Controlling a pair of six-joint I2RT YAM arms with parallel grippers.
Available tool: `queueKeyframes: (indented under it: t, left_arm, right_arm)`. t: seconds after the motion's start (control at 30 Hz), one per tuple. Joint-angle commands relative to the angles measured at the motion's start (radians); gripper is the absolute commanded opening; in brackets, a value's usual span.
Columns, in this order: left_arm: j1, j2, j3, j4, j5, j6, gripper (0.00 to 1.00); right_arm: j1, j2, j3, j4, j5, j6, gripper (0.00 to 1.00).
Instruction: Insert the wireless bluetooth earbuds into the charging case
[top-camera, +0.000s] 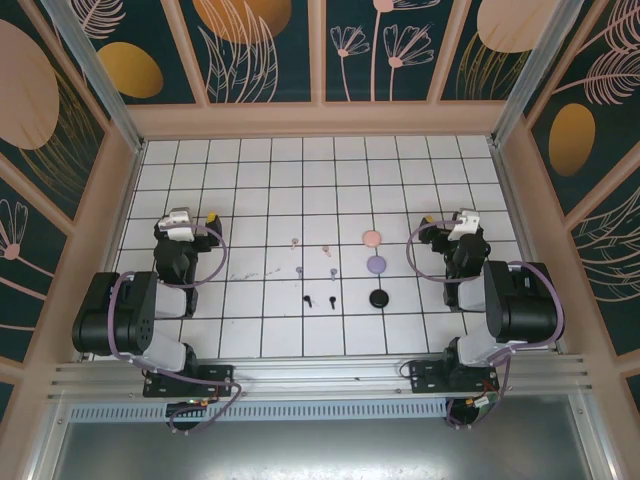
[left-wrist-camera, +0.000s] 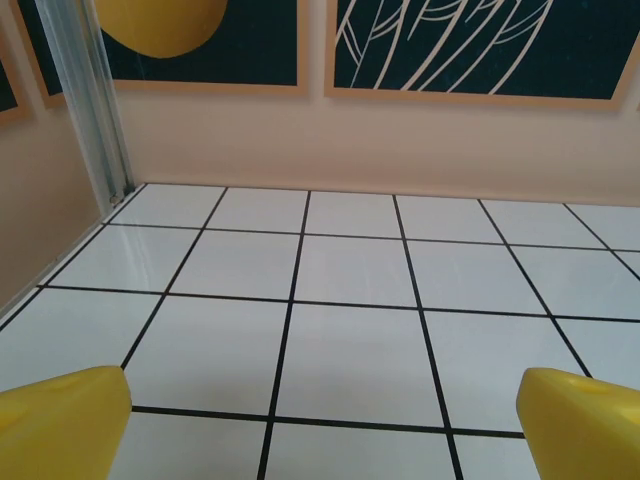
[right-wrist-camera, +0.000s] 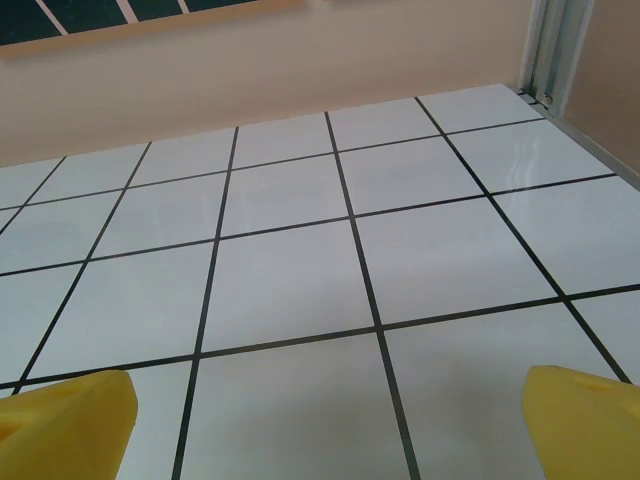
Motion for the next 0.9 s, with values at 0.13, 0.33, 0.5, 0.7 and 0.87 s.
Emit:
queueKeyframes:
  t: [0.13,0.33,0.5,0.7,0.87]
  left_arm:
    - [0.004,0.001,0.016,-0.015,0.002,-0.013,0.99]
    - [0.003,-0.001,0.014,-0.014,-0.001,-0.015,0.99]
    - [0.004,-0.001,0.018,-0.021,-0.016,-0.019,0.99]
    - [0.004,0.001,0.022,-0.027,-0.018,-0.019,0.99]
    - [0.004,0.001,0.024,-0.032,-0.017,-0.019,0.99]
  right_arm:
    - [0.002,-0.001,0.010,0.057,0.003,-0.010,0.99]
    - [0.003,0.000,0.010,0.057,0.002,-0.010,0.99]
    - [0.002,-0.001,0.011,0.057,0.000,-0.009,0.99]
    - [-0.005,-0.002,0.010,0.055,-0.012,-0.005,0.99]
    - [-0.032,-0.003,0.003,0.067,-0.062,0.010,0.99]
